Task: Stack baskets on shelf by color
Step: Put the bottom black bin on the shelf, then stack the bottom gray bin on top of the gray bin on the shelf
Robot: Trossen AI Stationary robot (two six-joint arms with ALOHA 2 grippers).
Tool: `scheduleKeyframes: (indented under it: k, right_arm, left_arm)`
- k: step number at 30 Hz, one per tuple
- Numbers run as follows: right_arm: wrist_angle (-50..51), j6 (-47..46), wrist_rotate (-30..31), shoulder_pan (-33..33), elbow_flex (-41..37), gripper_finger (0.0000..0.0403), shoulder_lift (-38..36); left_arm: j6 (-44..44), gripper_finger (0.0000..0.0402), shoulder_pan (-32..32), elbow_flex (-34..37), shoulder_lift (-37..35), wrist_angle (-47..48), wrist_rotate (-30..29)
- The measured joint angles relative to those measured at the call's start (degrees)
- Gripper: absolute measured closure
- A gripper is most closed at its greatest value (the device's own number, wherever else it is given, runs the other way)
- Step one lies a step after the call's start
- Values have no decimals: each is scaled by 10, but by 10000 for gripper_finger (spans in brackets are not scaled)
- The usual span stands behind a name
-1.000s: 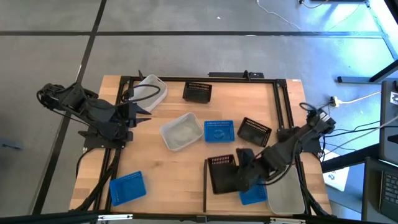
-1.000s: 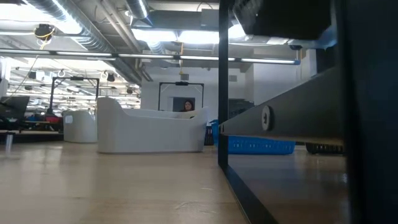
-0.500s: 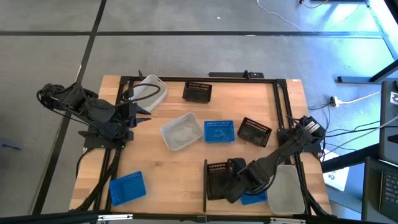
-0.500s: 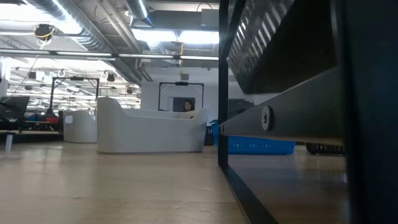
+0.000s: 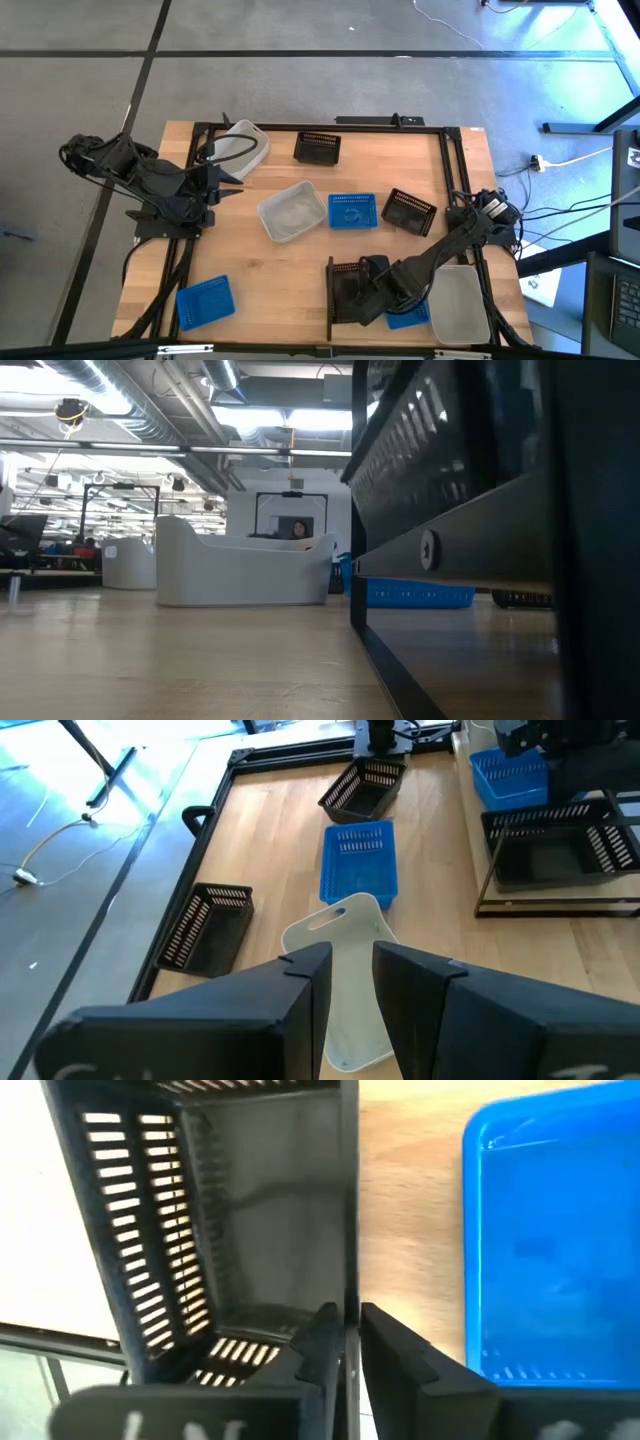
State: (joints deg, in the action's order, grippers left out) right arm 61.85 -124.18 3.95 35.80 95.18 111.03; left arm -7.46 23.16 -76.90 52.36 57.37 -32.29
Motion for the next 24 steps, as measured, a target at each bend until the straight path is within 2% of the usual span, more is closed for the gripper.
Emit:
scheduleKeyframes:
  k: [8, 11, 15, 18, 24]
  right_arm:
    - [27, 0, 0, -7, 1, 334, -10]
    - [81, 0, -1, -7, 21, 333, -25]
    - [204, 7, 14, -2, 80, 335, -33]
    - [287, 47, 48, 1, 127, 334, -34]
    - [280, 209, 201, -4, 161, 334, -46]
  left_arm:
    - [-29, 333, 0, 0, 0, 5, 0]
    - [-79, 333, 0, 0, 0, 30, 0]
    - [-176, 333, 0, 0, 0, 83, 1]
    - [-230, 333, 0, 0, 0, 110, 4]
    - [-272, 333, -1, 0, 2, 116, 2]
